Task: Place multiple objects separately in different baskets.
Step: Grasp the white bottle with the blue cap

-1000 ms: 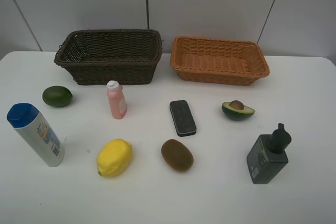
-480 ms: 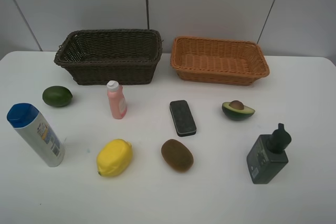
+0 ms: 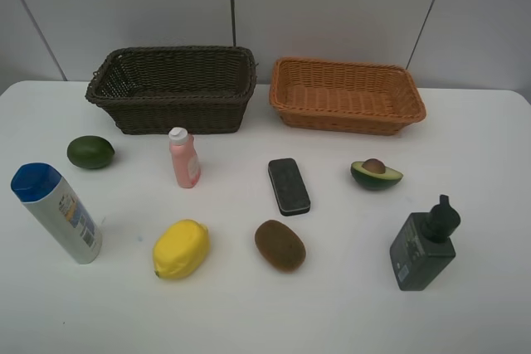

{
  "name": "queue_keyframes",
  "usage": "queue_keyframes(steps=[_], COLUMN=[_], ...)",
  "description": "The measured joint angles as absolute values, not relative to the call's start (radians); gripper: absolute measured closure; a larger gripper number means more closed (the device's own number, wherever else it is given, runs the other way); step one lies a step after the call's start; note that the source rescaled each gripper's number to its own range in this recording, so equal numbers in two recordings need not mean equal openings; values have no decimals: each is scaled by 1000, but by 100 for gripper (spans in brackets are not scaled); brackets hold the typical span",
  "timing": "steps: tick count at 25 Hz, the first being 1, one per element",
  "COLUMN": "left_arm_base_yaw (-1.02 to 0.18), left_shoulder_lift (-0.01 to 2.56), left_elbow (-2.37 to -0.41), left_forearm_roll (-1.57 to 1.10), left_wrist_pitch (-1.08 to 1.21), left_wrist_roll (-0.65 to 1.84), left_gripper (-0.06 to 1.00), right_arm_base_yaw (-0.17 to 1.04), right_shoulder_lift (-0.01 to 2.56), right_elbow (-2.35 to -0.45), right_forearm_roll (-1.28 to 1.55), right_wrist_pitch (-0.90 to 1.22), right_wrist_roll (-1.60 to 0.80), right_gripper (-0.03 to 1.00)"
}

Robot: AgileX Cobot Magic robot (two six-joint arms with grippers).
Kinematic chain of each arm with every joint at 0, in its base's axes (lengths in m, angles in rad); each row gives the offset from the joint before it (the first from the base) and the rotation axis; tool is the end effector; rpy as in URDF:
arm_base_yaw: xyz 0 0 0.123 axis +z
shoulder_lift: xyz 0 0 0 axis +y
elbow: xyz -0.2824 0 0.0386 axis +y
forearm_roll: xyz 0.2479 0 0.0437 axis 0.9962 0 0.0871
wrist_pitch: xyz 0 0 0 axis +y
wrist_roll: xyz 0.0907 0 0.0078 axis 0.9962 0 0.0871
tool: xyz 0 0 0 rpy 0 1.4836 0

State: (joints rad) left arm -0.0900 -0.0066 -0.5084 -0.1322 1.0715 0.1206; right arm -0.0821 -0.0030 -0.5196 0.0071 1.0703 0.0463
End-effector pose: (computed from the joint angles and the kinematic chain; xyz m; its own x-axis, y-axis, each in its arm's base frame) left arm -0.0086 -0.0098 0.2792 -0.4355 0.0961 -0.8951 0.2174 0.9761 -0.0010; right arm -0.0079 0.0012 0.2818 -0.4385 0.0859 -0.8946 0.0984 0.9940 0.0473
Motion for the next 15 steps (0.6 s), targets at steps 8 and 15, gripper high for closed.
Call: queue_keyframes(steps=[8,15], left_arm_base_yaw=[-90,-90], left_shoulder_lift=[-7,-7], left_elbow=[-508,-508], left_forearm_roll=[-132,-132], left_wrist_pitch=[1072,1072], left_wrist_roll=[121,121], left_gripper=[8,8], right_arm_base_yaw=[-82,-82], right_shoulder_lift=[-3,-3], right_elbow=[-520,-520], right_forearm_roll=[7,7], right_wrist_pitch=[1070,1070], right_wrist_roll=[46,46], right_gripper=[-3,-3])
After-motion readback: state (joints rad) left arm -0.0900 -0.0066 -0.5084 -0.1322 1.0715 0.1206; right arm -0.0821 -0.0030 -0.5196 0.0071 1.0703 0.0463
